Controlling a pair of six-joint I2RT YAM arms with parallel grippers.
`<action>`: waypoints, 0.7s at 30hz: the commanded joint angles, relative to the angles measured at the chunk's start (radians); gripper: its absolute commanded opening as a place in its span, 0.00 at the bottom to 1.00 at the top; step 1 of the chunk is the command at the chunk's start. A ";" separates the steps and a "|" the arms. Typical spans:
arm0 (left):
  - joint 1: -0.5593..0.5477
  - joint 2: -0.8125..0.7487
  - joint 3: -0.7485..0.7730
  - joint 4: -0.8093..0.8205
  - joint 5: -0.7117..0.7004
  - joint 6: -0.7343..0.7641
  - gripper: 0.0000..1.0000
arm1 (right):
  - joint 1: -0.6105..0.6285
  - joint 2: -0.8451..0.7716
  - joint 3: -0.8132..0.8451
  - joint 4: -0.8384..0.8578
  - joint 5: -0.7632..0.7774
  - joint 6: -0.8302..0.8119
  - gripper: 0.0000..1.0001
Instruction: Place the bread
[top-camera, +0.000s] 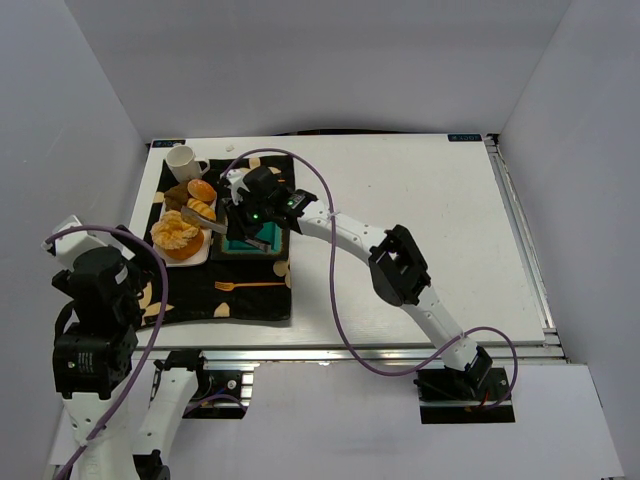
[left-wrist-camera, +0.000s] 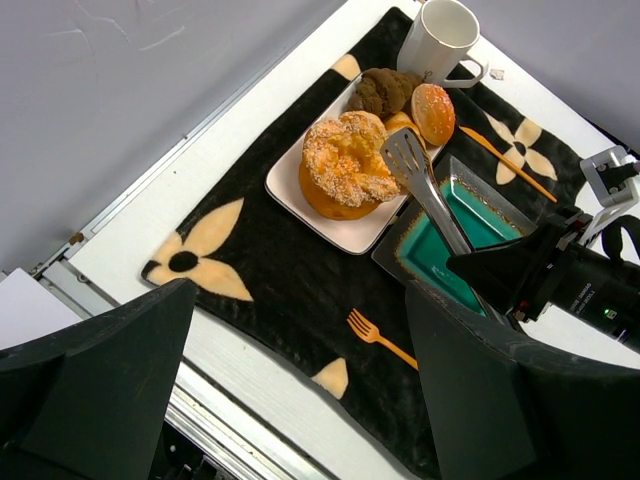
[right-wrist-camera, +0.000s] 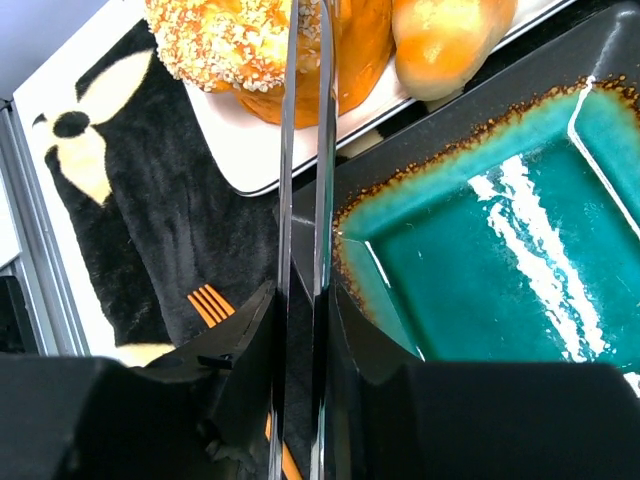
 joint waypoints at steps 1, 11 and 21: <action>-0.003 -0.012 -0.007 -0.007 -0.018 0.008 0.98 | -0.002 -0.016 0.045 0.032 -0.060 0.012 0.09; -0.003 -0.030 -0.007 -0.015 -0.016 -0.003 0.98 | 0.000 -0.087 0.027 0.121 -0.147 0.123 0.00; -0.003 -0.046 -0.001 -0.018 -0.030 -0.003 0.98 | 0.003 -0.162 -0.032 0.258 -0.166 0.279 0.00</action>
